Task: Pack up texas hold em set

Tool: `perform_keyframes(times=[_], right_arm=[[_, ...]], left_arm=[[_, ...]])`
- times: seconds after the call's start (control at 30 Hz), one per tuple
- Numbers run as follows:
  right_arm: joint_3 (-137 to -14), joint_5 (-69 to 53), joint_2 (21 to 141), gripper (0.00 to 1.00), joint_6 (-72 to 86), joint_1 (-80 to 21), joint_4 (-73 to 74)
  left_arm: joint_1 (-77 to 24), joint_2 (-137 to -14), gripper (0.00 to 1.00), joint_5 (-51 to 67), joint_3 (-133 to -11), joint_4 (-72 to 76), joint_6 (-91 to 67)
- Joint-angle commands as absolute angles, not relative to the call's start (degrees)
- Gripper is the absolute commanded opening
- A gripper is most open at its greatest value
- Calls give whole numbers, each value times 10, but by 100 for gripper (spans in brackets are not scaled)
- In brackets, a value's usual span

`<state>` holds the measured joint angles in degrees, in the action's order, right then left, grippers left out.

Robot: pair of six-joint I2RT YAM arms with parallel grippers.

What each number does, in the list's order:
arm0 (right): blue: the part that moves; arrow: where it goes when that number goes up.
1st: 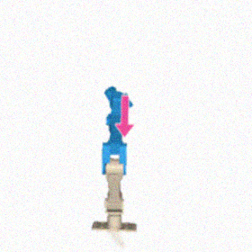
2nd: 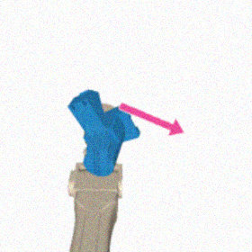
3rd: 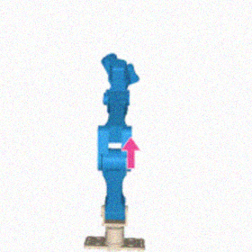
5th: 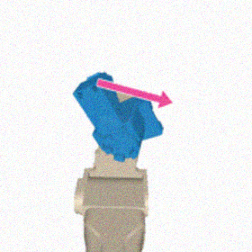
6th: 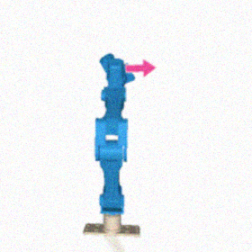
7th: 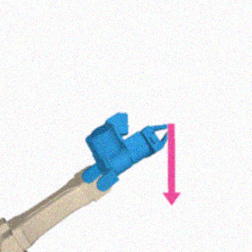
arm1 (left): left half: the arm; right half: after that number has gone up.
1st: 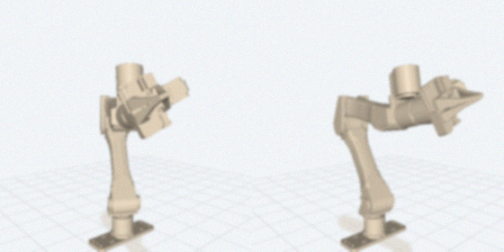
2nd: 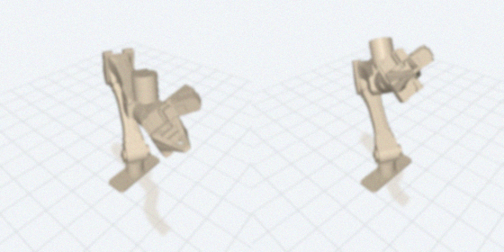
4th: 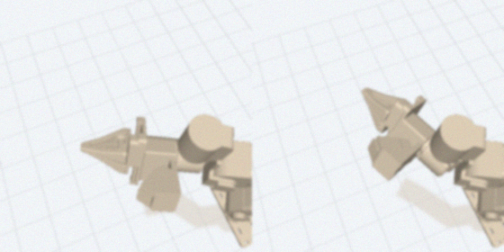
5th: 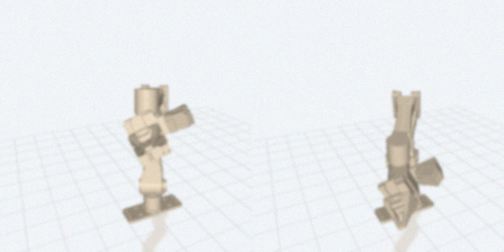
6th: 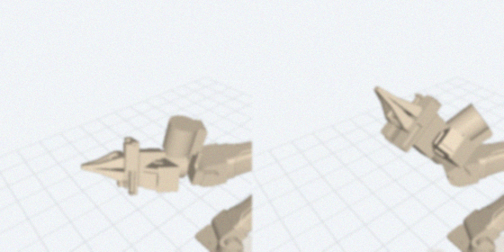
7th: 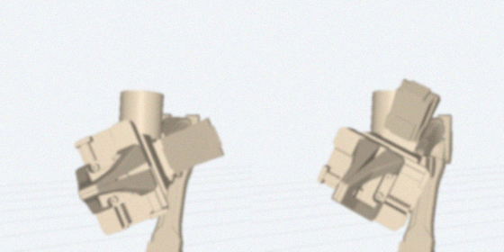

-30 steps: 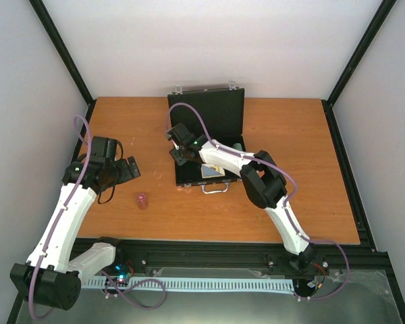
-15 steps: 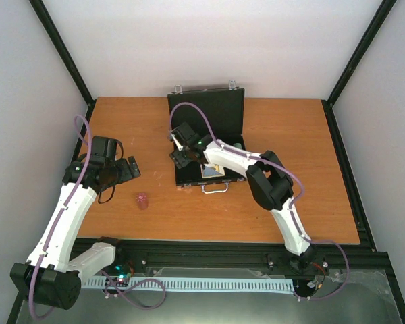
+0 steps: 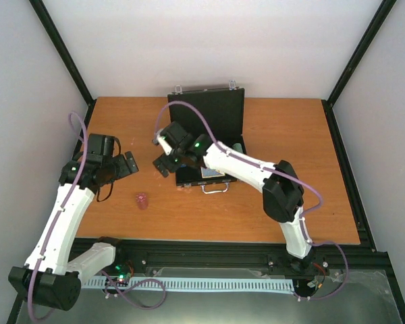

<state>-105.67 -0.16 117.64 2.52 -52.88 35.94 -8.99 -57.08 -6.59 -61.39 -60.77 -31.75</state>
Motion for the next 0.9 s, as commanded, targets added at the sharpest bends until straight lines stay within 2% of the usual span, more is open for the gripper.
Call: perform_keyframes(times=[0.0,0.27,0.67,0.8,0.87], right_arm=[[-1039,-43,1179,100,50,-586,401],[-1121,-64,1264,100,35,-672,429],[-1239,-41,1392,100,38,-681,439],[-1237,-38,1403,92,51,-680,439],[-1231,-41,1403,82,53,-680,438]], left_arm=[[-89,-544,100,-114,-654,-632,-353],[-89,-502,100,-142,-615,-652,-402],[-89,-465,100,-142,-607,-663,-387],[-89,-464,100,-162,-603,-675,-383],[-89,-465,100,-164,-601,-678,-383]])
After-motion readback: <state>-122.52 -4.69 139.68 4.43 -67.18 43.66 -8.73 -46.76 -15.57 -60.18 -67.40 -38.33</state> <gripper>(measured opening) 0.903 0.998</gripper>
